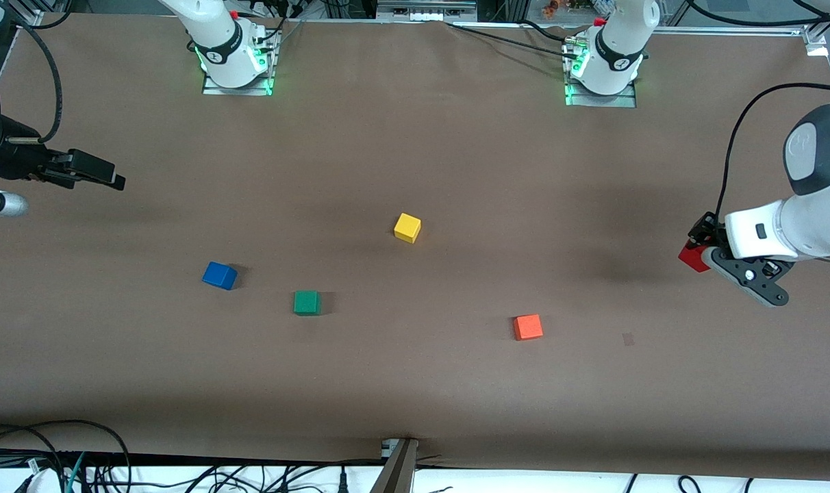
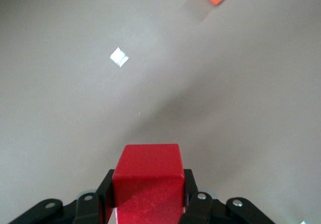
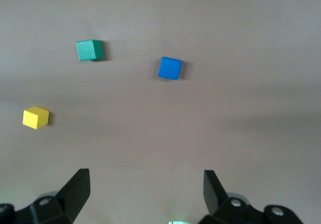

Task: Pass red block to right arm, stack on blue
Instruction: 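Lift the red cube with the left gripper while the right gripper approaches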

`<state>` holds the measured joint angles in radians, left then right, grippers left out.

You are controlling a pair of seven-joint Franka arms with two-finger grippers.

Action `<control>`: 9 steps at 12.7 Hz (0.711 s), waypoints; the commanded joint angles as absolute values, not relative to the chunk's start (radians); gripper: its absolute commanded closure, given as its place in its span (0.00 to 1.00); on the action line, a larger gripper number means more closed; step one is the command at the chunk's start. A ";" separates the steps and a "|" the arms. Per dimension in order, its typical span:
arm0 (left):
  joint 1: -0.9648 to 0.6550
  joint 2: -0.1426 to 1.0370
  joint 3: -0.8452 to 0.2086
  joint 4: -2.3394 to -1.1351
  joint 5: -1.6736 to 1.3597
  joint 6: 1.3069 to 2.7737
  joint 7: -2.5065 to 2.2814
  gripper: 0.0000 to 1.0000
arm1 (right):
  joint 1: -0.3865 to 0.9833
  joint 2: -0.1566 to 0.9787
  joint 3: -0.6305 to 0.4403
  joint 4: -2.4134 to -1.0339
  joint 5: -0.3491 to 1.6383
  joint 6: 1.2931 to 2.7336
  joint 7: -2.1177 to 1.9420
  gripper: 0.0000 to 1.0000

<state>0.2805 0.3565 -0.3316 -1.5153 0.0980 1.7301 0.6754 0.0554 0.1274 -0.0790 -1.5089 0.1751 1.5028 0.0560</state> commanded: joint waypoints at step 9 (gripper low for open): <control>0.117 0.406 -0.337 -1.500 -0.561 1.729 0.922 1.00 | 0.034 0.250 -0.078 -1.502 0.716 1.324 0.061 0.00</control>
<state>0.1525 0.3822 -0.3429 -1.5122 -0.4449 1.7298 0.8445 0.0432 0.2178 -0.0804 -1.5132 0.6010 1.3572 0.0557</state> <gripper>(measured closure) 0.445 0.000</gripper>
